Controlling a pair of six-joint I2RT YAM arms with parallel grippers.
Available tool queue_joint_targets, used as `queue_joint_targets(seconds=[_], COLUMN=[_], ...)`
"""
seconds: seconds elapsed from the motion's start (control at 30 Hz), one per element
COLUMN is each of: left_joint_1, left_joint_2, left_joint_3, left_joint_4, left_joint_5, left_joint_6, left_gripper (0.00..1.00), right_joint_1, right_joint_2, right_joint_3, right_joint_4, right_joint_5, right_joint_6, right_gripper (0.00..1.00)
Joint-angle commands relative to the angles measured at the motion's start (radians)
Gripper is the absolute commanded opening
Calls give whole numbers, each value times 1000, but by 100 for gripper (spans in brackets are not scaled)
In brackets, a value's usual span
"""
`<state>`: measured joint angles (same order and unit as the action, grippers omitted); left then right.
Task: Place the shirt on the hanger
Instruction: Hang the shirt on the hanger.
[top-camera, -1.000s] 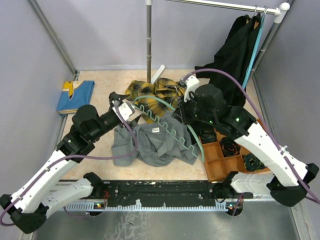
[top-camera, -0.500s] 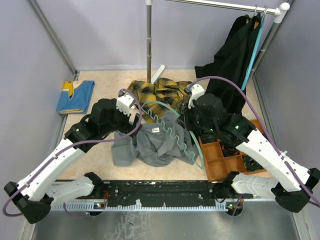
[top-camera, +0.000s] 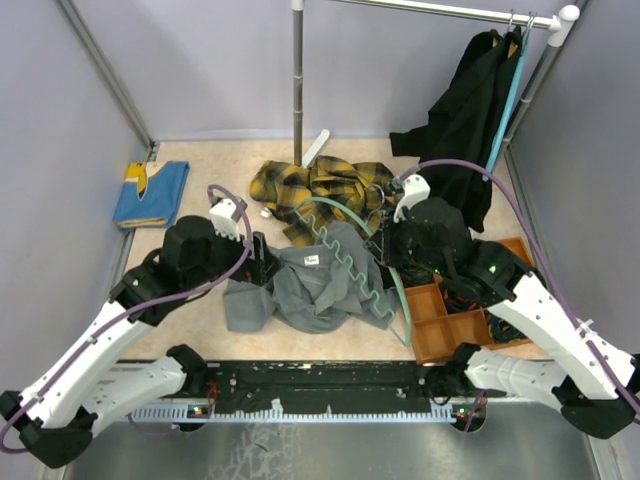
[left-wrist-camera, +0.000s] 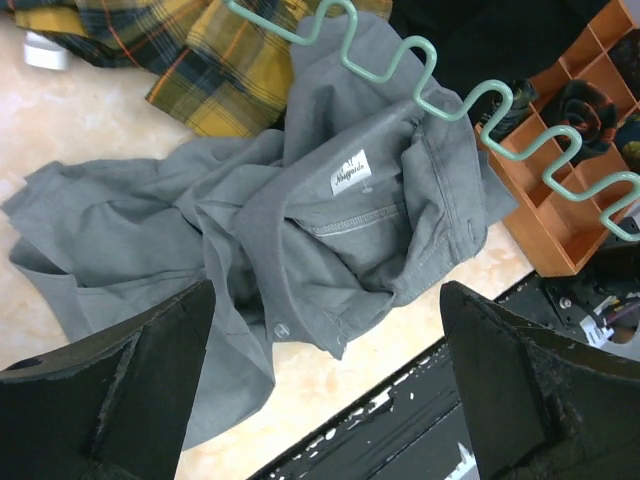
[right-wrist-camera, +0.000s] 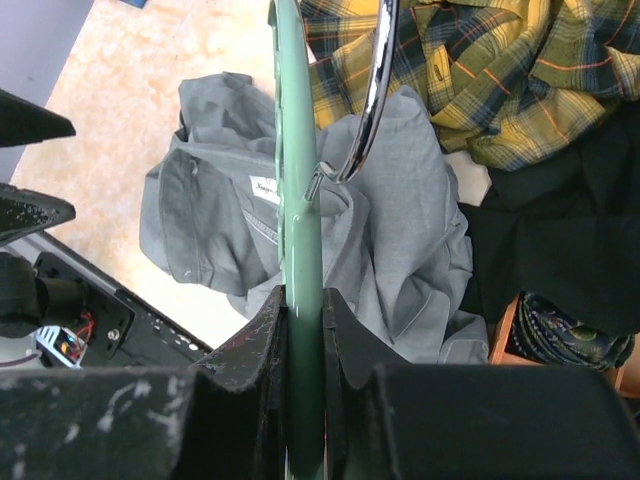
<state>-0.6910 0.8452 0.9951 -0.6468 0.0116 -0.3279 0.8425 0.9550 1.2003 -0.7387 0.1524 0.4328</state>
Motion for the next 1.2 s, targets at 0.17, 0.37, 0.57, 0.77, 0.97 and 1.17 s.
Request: queue_joint_targets(seconds=[0.17,0.37,0.57,0.77,0.97,1.17], left_joint_1=[2,2,2,1,-94,-331], left_joint_2=[167,139,5,-15,-33,-18], left_joint_3=[66,-15,-108,-119,-132,-209], left_joint_4=[-115,-52,114,161,119,152], left_joint_5=[-82,-138,-86,-86,-206,-423], left_joint_6=[-26,-72,-124,-124,-223,-356], left_gripper=[99,99,99,96,94,84], right_joint_1=[5,5,5,4,5,4], right_joint_2=[-45,-61,-72,-76,-75,-73], right_joint_3=[-22,-33,-27,-16,-12,-21], right_joint_4=[68,59,42,25,17,24], right_joint_5=[22,32,57,74,89,102], right_joint_6=[41,46,37,23,8,5], right_gripper=[0,0,0,0,0,0])
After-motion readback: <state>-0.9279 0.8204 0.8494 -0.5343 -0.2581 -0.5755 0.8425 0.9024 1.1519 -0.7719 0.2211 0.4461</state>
